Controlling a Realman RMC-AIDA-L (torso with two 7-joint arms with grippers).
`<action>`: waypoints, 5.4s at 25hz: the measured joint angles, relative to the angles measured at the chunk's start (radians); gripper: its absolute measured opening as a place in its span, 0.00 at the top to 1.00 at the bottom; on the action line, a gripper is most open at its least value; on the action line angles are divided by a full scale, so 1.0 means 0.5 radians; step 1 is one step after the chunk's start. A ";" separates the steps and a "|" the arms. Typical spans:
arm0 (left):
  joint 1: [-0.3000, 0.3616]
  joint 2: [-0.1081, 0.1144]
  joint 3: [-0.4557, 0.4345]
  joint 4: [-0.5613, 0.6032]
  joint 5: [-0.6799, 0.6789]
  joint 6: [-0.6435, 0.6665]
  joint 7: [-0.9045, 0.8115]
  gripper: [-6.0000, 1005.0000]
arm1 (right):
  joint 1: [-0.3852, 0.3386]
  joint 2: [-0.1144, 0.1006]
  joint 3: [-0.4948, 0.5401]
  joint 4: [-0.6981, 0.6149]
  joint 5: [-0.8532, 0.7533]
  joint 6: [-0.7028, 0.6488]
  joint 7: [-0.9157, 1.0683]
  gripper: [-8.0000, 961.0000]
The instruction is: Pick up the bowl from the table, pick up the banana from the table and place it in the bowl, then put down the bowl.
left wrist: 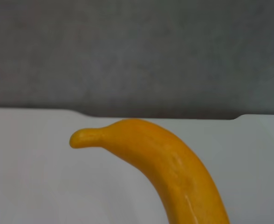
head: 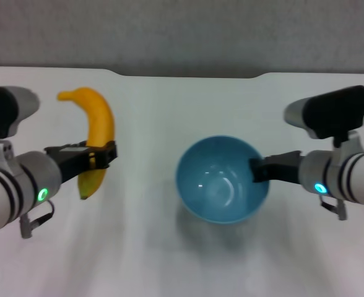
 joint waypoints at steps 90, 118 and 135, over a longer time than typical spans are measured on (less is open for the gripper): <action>0.070 -0.022 -0.184 0.288 0.148 -0.307 -0.054 0.11 | 0.645 -0.003 0.198 -0.975 0.899 0.312 -0.646 0.95; 0.148 -0.018 -0.197 0.291 0.146 -0.402 -0.070 0.11 | 0.052 -0.009 0.303 -0.062 0.485 0.328 -0.727 0.42; 0.275 -0.022 -0.097 0.983 0.159 -1.798 -0.071 0.11 | -0.590 -0.010 -0.051 0.293 0.473 -0.906 -1.229 0.08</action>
